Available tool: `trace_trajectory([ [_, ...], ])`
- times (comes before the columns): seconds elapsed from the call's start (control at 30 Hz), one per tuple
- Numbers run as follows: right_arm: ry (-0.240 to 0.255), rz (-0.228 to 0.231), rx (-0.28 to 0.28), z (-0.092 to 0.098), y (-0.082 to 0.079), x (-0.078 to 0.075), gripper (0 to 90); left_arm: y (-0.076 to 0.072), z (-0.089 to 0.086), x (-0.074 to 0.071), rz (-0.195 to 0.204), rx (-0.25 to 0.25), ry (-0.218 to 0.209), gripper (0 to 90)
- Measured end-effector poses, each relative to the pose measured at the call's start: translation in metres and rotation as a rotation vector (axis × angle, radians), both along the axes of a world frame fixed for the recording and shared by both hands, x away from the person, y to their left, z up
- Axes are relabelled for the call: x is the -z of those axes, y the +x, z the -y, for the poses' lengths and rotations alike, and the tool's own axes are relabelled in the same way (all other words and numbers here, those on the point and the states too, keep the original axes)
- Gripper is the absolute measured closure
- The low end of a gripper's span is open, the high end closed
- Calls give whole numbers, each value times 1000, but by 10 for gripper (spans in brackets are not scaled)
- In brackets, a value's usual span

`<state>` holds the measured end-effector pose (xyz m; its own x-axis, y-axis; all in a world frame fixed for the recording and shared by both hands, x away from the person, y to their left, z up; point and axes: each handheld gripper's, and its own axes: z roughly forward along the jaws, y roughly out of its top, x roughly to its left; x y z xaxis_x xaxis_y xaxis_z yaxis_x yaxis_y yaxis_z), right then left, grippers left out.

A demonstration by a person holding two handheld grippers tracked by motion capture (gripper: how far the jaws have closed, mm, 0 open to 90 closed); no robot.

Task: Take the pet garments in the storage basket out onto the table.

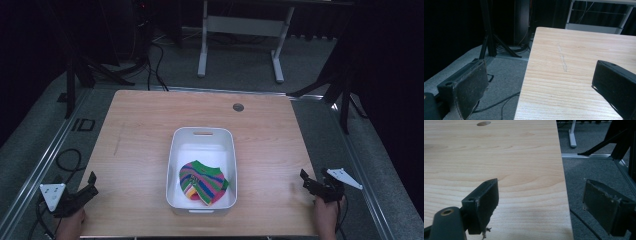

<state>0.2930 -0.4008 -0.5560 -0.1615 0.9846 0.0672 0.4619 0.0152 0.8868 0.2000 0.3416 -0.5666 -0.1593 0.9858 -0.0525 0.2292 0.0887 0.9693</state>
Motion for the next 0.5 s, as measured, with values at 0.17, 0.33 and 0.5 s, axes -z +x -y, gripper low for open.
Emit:
trace_trajectory([
  [0.17,6,-1,-9,1,0,0,132,0,0,0,-1,2,1,9],
  [0.33,6,-6,-17,1,1,0,131,0,0,0,-1,3,1,9],
  [0.5,24,-26,-89,3,4,0,142,0,0,0,-1,5,1,9],
])
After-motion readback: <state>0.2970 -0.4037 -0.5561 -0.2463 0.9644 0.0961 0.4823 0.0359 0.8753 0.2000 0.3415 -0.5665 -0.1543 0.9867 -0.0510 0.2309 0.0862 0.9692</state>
